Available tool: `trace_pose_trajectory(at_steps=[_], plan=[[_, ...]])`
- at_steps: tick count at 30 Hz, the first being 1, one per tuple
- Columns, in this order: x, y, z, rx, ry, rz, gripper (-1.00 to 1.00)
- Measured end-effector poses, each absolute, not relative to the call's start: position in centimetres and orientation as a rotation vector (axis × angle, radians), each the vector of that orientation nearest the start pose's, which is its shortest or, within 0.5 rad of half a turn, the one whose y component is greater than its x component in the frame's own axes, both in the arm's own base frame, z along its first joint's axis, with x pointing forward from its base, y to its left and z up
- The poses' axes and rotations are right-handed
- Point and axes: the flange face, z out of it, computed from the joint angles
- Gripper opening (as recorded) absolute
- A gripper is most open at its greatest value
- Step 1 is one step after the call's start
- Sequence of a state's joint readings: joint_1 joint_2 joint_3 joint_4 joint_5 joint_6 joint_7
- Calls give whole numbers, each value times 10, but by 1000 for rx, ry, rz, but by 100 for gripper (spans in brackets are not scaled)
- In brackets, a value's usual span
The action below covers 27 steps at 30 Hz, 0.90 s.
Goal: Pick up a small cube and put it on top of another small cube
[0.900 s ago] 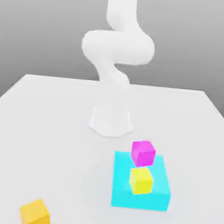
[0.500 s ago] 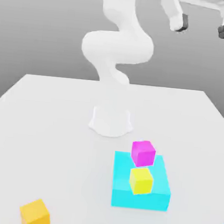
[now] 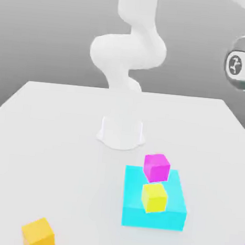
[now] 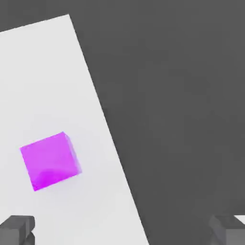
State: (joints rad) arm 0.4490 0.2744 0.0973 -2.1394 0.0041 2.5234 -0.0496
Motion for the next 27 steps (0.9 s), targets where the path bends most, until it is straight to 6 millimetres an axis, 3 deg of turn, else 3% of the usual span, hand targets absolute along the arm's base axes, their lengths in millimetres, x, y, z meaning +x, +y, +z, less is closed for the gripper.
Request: trace_pose_trajectory(at_steps=[4, 8, 9, 16, 20, 27], plan=[[474, 335, 216, -2900, -1182, -31, 0], [469, 342, 151, -2883, -1247, -2, 0], [468, 342, 140, -2882, -1249, -1, -100], [468, 342, 140, -2882, -1251, 2, -100], [467, 340, 192, -2884, -1244, 3, -100], [444, 285, 254, -2948, -987, 21, -100]])
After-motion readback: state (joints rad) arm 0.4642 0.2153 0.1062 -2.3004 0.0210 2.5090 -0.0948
